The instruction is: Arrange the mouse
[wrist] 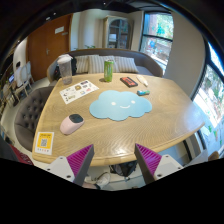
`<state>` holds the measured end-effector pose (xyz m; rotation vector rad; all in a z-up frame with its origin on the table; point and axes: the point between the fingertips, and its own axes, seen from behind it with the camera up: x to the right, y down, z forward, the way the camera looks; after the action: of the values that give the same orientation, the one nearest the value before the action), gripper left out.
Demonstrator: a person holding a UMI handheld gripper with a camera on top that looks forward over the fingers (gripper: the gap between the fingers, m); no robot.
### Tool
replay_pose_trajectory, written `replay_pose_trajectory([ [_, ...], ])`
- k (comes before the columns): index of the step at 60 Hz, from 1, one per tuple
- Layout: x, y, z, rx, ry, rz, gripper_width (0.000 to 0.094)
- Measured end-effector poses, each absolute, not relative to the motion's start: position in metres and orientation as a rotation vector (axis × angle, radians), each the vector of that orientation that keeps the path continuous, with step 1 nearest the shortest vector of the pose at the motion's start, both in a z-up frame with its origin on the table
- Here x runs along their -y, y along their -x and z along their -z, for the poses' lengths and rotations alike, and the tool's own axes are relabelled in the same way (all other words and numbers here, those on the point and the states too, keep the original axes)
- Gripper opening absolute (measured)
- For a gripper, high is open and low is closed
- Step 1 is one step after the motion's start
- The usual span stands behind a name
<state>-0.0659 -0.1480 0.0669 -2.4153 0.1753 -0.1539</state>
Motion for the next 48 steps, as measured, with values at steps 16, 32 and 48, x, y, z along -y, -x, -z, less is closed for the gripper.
replay_pose_trajectory([
  [16,0.15,0.094,-0.061,-0.106,2.382,0.076,0.0838],
  [32,0.109,0.188,-0.005,-0.041,2.354,-0.04,0.084],
  [48,0.041,0.23,0.017,-0.027,2.251,-0.043,0.0835],
])
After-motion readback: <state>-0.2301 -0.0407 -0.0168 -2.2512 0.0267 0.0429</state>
